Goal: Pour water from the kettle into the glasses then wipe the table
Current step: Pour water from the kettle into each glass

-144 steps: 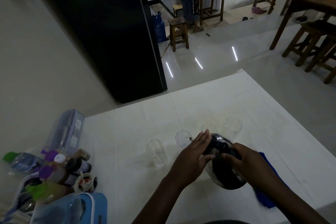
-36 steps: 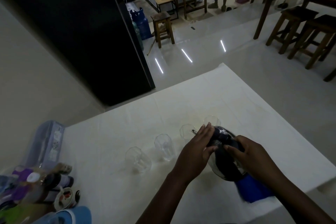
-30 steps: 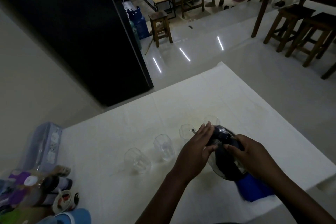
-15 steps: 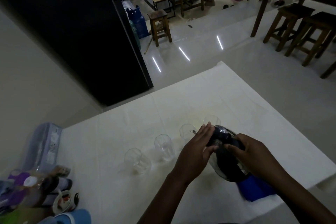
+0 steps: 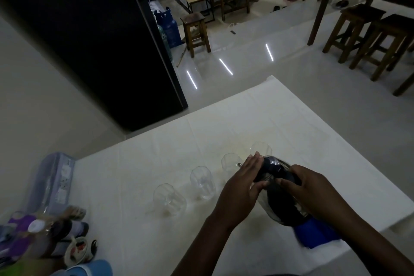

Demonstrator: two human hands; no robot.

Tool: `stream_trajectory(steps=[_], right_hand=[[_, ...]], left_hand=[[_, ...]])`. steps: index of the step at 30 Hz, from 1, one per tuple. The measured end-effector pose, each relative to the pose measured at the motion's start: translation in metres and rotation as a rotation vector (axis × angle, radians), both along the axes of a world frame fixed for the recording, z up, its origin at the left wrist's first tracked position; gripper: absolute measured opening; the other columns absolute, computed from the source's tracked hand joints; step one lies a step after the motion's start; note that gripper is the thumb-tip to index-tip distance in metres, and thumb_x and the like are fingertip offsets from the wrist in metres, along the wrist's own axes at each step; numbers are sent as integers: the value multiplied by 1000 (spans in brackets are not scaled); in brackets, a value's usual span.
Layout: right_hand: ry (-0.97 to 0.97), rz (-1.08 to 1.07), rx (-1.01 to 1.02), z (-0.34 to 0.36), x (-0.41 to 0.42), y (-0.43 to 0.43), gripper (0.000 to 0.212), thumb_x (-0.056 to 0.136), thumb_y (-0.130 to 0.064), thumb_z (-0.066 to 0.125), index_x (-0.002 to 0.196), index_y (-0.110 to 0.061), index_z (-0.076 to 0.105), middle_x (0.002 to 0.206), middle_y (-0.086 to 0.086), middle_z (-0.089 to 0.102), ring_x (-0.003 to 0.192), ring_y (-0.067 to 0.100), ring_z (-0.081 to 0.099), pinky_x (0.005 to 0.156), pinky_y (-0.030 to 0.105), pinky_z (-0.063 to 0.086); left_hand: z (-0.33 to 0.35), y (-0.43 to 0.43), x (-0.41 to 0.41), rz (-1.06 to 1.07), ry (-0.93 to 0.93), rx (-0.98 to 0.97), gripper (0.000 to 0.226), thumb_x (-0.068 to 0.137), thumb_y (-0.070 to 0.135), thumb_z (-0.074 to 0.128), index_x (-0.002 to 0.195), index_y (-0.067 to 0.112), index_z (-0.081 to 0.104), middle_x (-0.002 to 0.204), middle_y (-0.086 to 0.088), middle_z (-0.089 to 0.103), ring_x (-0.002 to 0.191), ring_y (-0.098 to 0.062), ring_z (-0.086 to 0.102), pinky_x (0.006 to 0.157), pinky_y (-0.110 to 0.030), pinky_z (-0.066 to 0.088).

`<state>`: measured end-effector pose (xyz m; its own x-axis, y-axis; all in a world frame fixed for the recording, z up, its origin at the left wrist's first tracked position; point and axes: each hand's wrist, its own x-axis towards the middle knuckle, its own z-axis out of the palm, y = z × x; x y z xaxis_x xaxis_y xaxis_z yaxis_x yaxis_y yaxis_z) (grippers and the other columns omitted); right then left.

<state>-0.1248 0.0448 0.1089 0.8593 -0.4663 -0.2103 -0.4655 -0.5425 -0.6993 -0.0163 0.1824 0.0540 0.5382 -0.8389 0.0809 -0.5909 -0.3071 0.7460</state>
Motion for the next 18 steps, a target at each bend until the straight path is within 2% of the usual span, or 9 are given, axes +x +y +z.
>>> stream_trajectory(steps=[3, 7, 13, 18], right_hand=[[5, -1, 7, -1, 0, 0, 19, 86, -29, 60, 77, -38, 46, 70, -16, 52, 68, 0, 51, 55, 16, 35], [-3, -1, 19, 0, 1, -1, 24, 86, -29, 60, 74, -42, 42, 71, -16, 53, 71, 1, 53, 58, 17, 38], [-16, 8, 4, 5, 1, -1, 16, 85, -30, 60, 81, -39, 48, 73, -17, 54, 71, 0, 53, 57, 17, 37], [-20, 13, -15, 7, 3, -2, 23, 85, -31, 61, 75, -44, 45, 72, -18, 54, 70, -1, 52, 56, 17, 37]], left_hand=[[0, 0, 0, 2, 2, 5, 55, 99, 25, 50, 148, 24, 24, 155, 13, 20, 140, 6, 9, 110, -15, 19], [1, 0, -1, 6, 15, 0, 55, 99, 26, 50, 147, 25, 25, 155, 13, 21, 140, 5, 10, 110, -15, 19], [3, 0, 1, 14, 14, -20, 54, 99, 26, 50, 147, 24, 26, 155, 12, 22, 140, 4, 11, 110, -15, 19], [5, 0, 0, 17, 24, -19, 54, 99, 27, 49, 147, 25, 25, 156, 12, 21, 141, 4, 11, 111, -17, 20]])
